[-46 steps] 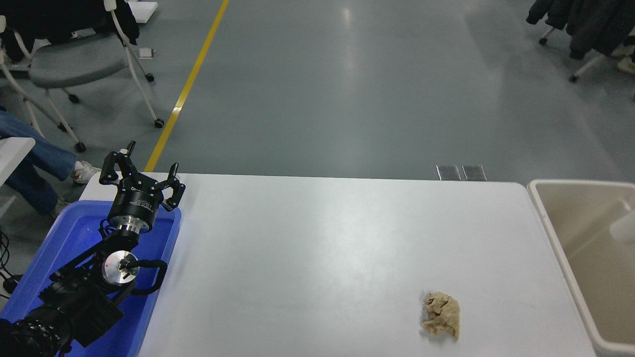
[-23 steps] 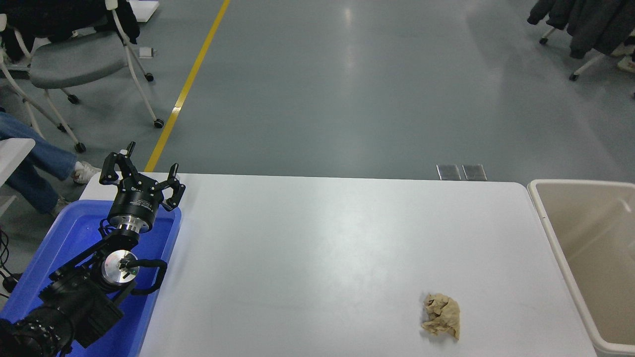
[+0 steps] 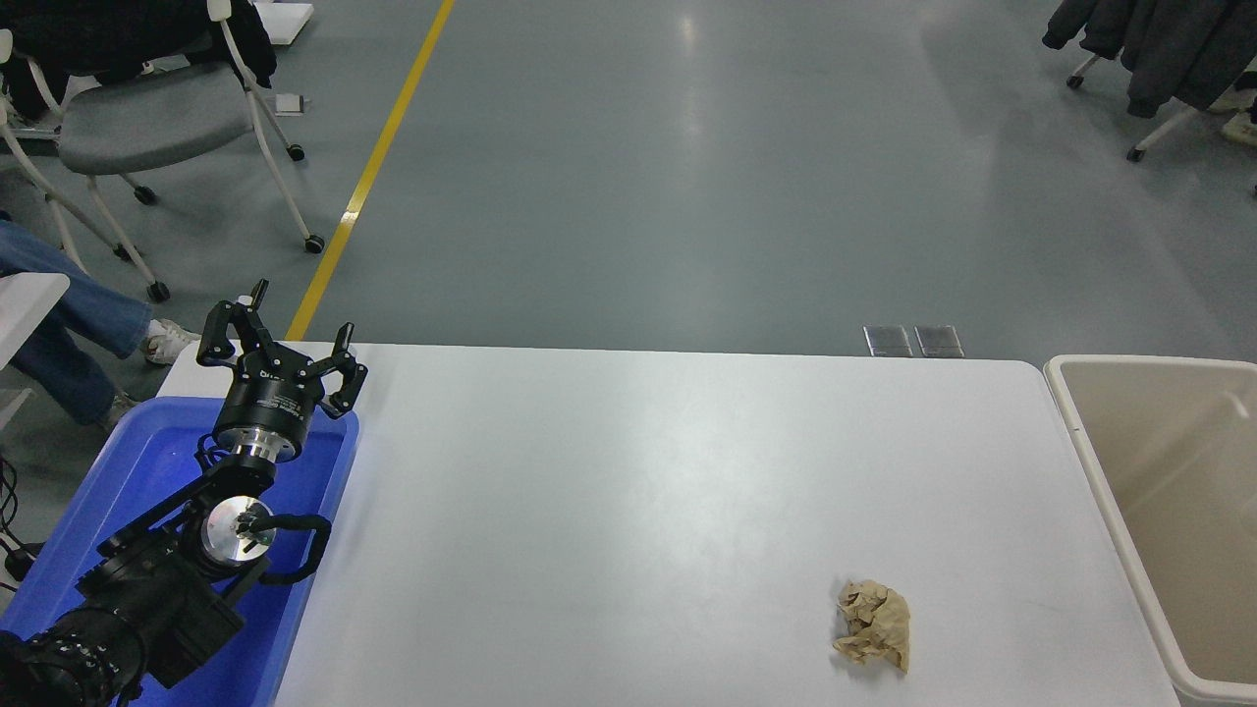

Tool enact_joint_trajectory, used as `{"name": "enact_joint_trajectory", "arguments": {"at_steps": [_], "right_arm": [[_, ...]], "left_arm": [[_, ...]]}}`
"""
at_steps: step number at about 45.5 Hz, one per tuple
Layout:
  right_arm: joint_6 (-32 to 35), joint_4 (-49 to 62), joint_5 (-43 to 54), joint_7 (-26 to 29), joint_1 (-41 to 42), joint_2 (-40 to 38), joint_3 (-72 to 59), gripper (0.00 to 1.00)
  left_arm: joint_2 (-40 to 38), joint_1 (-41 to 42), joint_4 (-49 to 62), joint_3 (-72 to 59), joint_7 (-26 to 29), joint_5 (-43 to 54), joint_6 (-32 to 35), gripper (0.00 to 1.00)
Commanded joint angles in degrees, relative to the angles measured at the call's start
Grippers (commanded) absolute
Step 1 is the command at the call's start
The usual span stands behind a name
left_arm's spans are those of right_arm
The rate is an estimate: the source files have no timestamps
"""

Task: Dispose of the paper cup in the dustbin

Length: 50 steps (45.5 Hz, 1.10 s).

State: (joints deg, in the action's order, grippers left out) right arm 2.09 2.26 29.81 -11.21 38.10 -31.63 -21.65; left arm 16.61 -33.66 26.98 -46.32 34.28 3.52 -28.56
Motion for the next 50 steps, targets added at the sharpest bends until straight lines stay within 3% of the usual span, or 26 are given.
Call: {"name": "enact_joint_trajectory", "arguments": {"at_steps": [1,6,21,38,50], "right_arm": [[-1.12,0.46,-0.28,0.13,-0.22,0.42,0.38,0.91],[-1.21,0.46,-0.28,0.13,-0.04,1.30,0.29,0.98],[-2.44,0.46,-3.09,-0.04,0.22,2.27,0.47,0.98],[0.45,-0.33,-3.79,0.04,0.75,3.67,0.82,0.99],[0.81,0.02,-19.61,-0.04,3.91,2.71,15.93,0.99]], "left_arm": [[0.00,0.00,0.00,0.00,0.00,0.08,0.00,1.00],[0.00,0.00,0.00,0.00,0.00,0.00,0.00,1.00],[0.00,0.00,0.00,0.00,0.00,0.00,0.00,1.00],[0.09,0.00,0.00,0.00,0.00,0.00,0.00,1.00],[0.09,0.00,0.00,0.00,0.00,0.00,0.00,1.00]]}}
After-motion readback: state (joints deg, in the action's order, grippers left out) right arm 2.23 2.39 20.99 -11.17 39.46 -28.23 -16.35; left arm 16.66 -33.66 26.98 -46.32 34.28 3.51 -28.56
